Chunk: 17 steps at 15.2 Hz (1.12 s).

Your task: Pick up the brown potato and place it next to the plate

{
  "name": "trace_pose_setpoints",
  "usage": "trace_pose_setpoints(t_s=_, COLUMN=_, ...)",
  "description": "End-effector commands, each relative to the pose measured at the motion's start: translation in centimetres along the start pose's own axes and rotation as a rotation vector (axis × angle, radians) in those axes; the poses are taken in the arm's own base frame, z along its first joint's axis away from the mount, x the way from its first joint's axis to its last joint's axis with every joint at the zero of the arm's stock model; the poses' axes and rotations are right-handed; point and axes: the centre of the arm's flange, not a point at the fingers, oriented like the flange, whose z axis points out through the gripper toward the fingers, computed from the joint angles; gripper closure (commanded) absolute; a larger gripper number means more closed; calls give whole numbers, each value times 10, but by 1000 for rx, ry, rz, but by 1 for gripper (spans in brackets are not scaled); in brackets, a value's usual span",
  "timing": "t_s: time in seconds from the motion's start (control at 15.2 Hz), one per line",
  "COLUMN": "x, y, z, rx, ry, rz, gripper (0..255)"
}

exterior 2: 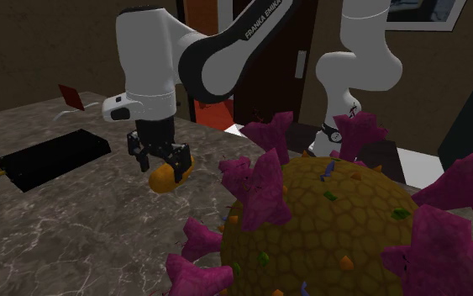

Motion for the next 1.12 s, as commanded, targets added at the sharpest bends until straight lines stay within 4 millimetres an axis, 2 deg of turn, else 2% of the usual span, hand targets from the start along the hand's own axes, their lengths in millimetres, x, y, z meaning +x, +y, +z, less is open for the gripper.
trace_pose_setpoints(t_s=0.0, x=0, y=0, z=15, rx=0, ry=0, rz=0, gripper=0)
trace_pose_setpoints(t_s=0.53, x=0, y=0, z=15, rx=0, ry=0, rz=0, gripper=0)
trace_pose_setpoints(t_s=0.59, x=0, y=0, z=15, rx=0, ry=0, rz=0, gripper=255)
trace_pose_setpoints(t_s=1.06, x=0, y=0, z=14, rx=0, ry=0, rz=0, gripper=255)
